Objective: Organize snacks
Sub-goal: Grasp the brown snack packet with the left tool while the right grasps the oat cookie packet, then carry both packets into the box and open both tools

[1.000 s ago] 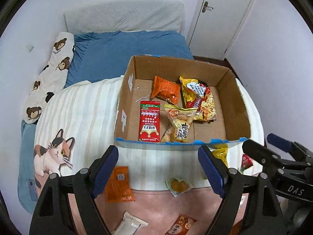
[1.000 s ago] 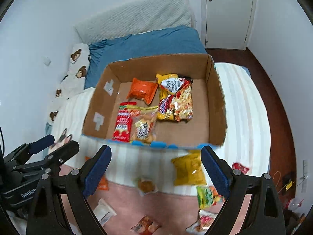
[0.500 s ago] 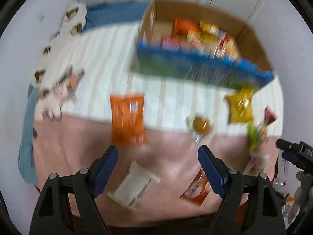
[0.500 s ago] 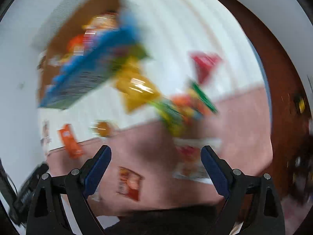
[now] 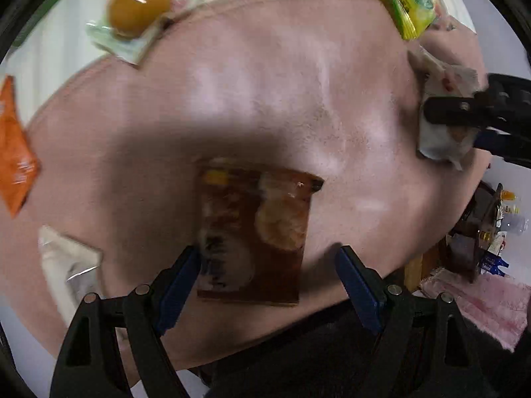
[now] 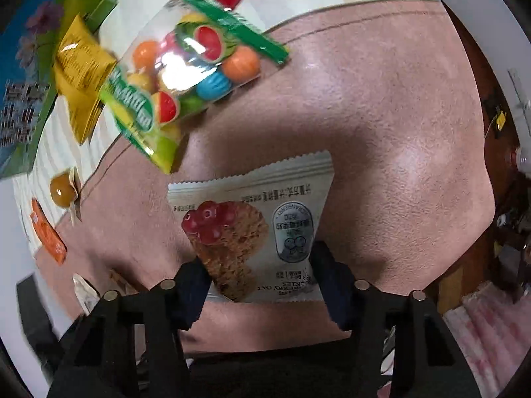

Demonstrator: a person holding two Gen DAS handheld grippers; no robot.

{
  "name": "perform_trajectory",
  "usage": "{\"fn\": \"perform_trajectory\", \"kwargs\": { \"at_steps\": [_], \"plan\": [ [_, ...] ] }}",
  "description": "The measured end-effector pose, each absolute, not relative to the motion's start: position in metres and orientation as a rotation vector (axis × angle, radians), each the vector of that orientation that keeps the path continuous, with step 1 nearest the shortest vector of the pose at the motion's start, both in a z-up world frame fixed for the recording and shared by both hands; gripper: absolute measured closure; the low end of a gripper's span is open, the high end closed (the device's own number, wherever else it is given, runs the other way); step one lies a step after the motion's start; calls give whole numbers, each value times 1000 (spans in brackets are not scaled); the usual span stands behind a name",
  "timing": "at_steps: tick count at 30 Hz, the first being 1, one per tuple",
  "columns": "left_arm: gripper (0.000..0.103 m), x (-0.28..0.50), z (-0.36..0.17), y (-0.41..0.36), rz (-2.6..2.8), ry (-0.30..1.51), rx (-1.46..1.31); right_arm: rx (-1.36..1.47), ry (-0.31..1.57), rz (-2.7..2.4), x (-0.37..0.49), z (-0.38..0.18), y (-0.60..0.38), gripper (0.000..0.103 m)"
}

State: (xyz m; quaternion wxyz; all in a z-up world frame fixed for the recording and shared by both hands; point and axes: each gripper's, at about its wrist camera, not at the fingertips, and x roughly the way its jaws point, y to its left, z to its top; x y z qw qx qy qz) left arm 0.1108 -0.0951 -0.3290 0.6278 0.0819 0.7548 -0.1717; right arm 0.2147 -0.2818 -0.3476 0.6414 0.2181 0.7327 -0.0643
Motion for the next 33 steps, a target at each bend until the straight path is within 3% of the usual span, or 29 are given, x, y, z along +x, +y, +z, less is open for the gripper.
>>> {"fn": "perform_trajectory", "kwargs": {
  "at_steps": [2, 3, 11, 15, 17, 18, 22, 29, 33],
  "plan": [
    [40, 118, -326, -88, -357, 1710, 115, 478, 1672, -112, 213, -346, -274, 46],
    [45, 122, -325, -85, -348, 1703, 85, 468, 1672, -96, 213, -344, -270, 46],
    [46, 158, -314, -36, -183, 1664, -163, 300, 1688, 29, 222, -346, -219, 48],
    [45, 157, -323, -32, -186, 1688, -178, 302, 1706, 56, 225, -352, -213, 30],
    [45, 155, -325, -37, -191, 1679, -136, 300, 1709, 49, 224, -355, -209, 30],
    [45, 154, -325, -39, -187, 1671, -126, 292, 1707, 47, 224, -355, -206, 30],
    [47, 142, -317, -47, -185, 1640, -107, 216, 1684, 0, 217, -358, -190, 47],
    [47, 124, -281, -50, -244, 1603, -104, 310, 1627, 60, 200, -331, -170, 51],
    [47, 141, -227, -36, -264, 1505, -140, 350, 1527, 146, 218, -277, -160, 51]
  ]
}}
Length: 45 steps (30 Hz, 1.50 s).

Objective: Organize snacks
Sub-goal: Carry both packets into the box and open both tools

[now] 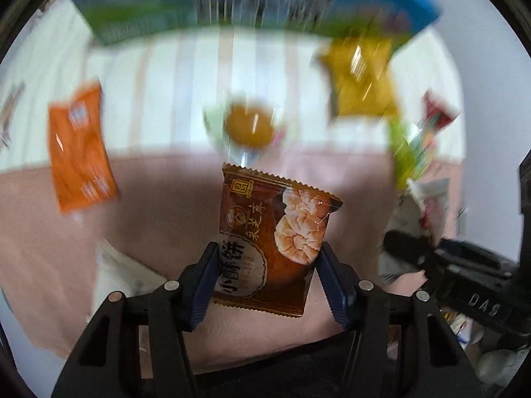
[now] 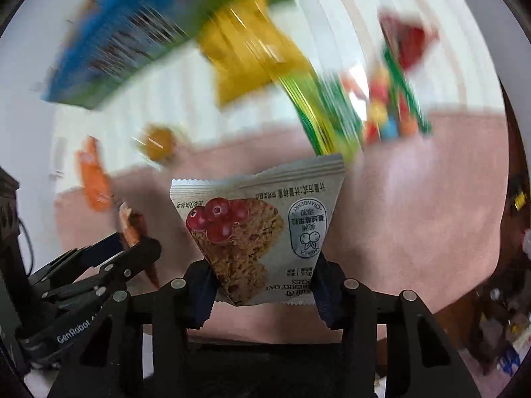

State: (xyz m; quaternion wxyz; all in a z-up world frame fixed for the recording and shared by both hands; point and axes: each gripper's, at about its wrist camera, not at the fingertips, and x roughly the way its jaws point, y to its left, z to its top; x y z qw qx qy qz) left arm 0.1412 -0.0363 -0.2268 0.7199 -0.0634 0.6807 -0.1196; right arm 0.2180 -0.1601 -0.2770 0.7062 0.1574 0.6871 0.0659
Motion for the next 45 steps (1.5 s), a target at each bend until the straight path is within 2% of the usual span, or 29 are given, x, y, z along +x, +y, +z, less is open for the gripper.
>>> {"fn": "perform_trajectory", "kwargs": {
  "at_steps": [8, 12, 15, 20, 30, 32, 34, 37, 39, 41, 45],
  "plan": [
    [47, 242, -81, -13, -342, 1249, -211, 252, 1254, 258, 323, -140, -149, 51],
    [47, 301, -55, -12, -302, 1196, -163, 171, 1212, 217, 405, -112, -161, 52],
    [47, 353, -60, -12, -259, 1222, -128, 146, 1237, 171, 461, -117, -162, 51],
    [47, 434, -104, 0, -179, 1330, -86, 167, 1306, 122, 545, -152, -173, 51],
    [46, 490, -180, 30, -105, 1473, -111, 233, 1411, 79, 617, -220, -186, 51],
    [46, 495, -189, 36, -95, 1522, -148, 246, 1426, 75, 621, -228, -189, 44],
    [41, 503, -200, 42, -89, 1555, -186, 245, 1413, 77, 625, -232, -190, 19],
    [31, 508, -205, 45, -89, 1558, -208, 228, 1420, 101, 628, -234, -182, 15],
    [20, 508, -203, 41, -103, 1551, -213, 213, 1428, 103, 630, -237, -179, 11],
    [13, 508, -201, 36, -108, 1544, -188, 212, 1434, 104, 628, -237, -177, 10],
    [10, 506, -198, 36, -109, 1534, -182, 198, 1442, 100, 619, -232, -174, 10]
  ]
}}
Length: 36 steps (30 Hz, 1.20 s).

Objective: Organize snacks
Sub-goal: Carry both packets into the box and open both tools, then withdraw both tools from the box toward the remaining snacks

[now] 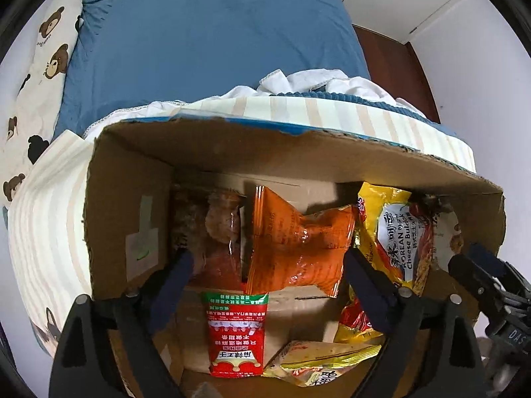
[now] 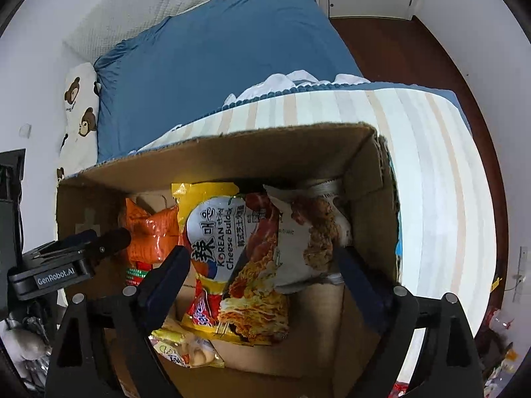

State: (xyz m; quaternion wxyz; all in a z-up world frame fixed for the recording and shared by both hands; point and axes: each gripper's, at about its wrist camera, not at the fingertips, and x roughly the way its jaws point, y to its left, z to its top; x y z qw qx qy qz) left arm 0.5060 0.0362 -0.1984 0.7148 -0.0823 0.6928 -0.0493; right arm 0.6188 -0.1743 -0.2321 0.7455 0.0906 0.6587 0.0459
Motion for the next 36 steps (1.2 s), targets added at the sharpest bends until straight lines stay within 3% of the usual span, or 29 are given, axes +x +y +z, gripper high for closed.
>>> {"fn": "perform_trajectory", "kwargs": {
  "at_steps": [18, 36],
  "plan": [
    [10, 414, -155, 52, -4, 1238, -168, 42, 1333, 79, 530, -219, -146, 10],
    [10, 284, -63, 35, -1, 906, -51, 49, 1038, 85, 402, -118, -151, 10]
  ]
}}
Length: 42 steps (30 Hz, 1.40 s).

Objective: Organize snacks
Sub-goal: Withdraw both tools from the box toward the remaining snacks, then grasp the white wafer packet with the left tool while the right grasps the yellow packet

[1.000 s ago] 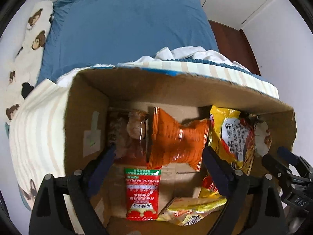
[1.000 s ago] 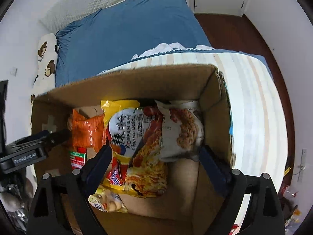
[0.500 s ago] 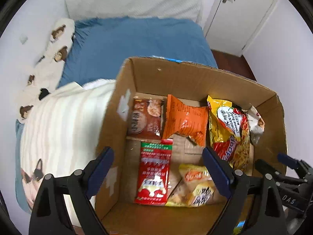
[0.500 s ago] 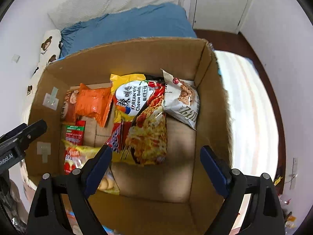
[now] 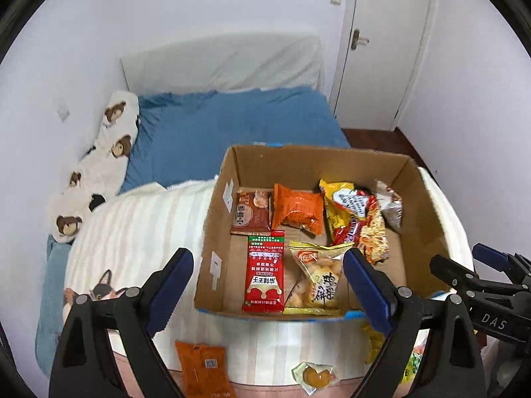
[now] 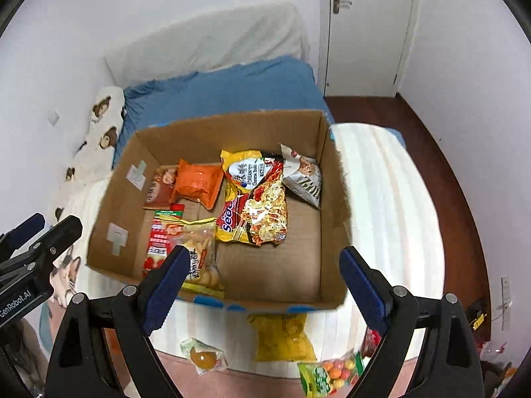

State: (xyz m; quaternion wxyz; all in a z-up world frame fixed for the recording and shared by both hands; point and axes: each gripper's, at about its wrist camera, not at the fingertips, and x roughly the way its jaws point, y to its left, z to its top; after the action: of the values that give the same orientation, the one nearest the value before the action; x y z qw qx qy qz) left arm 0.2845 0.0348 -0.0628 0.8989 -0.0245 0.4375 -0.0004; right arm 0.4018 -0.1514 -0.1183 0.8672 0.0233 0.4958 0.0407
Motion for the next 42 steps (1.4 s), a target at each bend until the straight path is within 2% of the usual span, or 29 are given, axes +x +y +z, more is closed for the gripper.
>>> {"fn": "perform_trajectory", "kwargs": {
  "at_steps": [10, 15, 20, 22, 29, 30, 31, 33, 34, 36, 42],
  "plan": [
    [10, 233, -38, 24, -43, 863, -54, 69, 979, 101, 339, -83, -164, 10],
    [10, 211, -38, 25, -32, 856, -64, 115, 1036, 130, 319, -91, -169, 10],
    [10, 202, -70, 35, 21, 928, -64, 142, 1174, 121, 316, -141, -178, 10],
    [10, 200, -90, 42, 42, 968, -67, 160, 1247, 117, 326, -177, -182, 10],
    [10, 197, -191, 69, 91, 1215, 12, 72, 1416, 61, 370, -289, -172, 10],
    [10, 194, -200, 73, 94, 1242, 15, 68, 1437, 64, 373, -299, -171, 13],
    [10, 190, -209, 78, 92, 1278, 11, 52, 1450, 63, 374, -307, -168, 26],
    [10, 181, -222, 86, 87, 1341, 0, 1, 1442, 55, 371, -312, -163, 39],
    [10, 176, -227, 90, 126, 1396, -22, -25, 1432, 55, 366, -310, -161, 51],
    [10, 161, -236, 92, 104, 1446, 16, -26, 1451, 93, 356, -307, -158, 56],
    [10, 111, -262, 77, -64, 1617, 54, 23, 1508, 195, 304, -295, -154, 56]
  ]
}}
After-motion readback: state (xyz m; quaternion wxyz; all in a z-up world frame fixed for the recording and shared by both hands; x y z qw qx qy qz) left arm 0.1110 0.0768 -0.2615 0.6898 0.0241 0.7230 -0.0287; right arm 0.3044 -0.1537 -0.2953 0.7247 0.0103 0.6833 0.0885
